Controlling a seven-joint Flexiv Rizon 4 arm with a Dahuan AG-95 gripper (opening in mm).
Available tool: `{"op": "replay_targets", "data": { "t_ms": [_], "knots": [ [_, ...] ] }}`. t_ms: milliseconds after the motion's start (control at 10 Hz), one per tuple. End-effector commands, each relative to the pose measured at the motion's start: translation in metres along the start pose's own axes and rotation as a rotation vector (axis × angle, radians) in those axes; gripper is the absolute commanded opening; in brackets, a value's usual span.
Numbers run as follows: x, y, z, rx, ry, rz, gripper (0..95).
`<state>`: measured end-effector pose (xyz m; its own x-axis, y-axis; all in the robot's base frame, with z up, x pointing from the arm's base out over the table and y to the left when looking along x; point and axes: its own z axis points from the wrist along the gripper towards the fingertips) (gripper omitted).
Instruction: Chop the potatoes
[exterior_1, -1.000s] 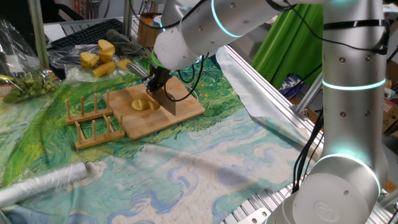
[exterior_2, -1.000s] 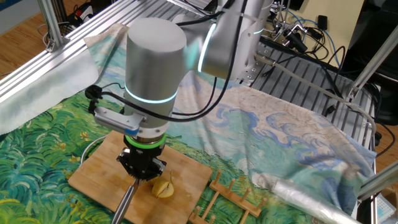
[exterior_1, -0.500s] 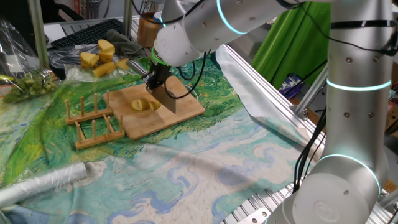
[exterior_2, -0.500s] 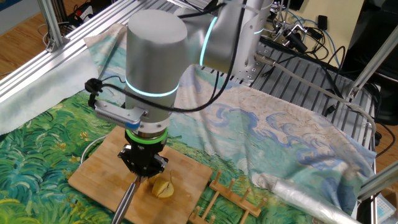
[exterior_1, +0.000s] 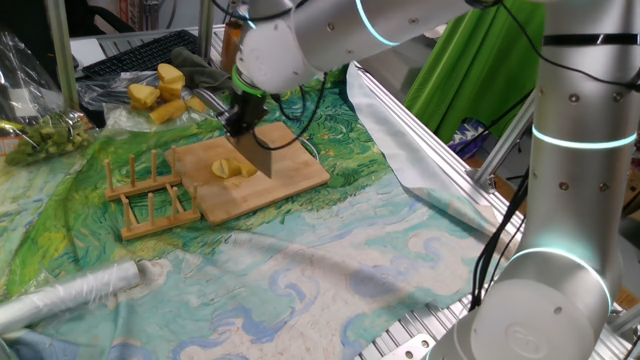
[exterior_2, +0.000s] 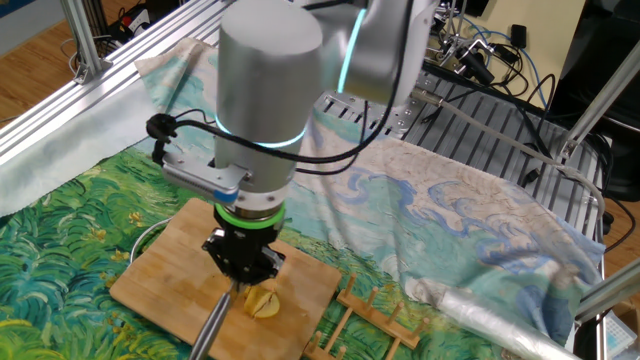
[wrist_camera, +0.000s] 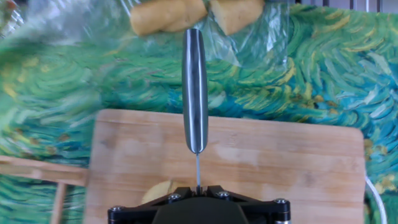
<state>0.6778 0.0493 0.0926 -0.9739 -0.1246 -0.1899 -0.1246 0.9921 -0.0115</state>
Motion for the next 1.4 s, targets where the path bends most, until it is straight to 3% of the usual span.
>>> {"op": "replay_targets", "data": {
  "t_ms": [100,700,1400],
  "knots": [
    [-0.006,0.018,-0.014,-0.007,0.025,0.024,0.0],
    [-0.018,0.068,-0.034,-0.009,0.071,0.109,0.0],
    [-0.017,0.117,-0.041,-0.005,0.069,0.179,0.0]
  ]
}}
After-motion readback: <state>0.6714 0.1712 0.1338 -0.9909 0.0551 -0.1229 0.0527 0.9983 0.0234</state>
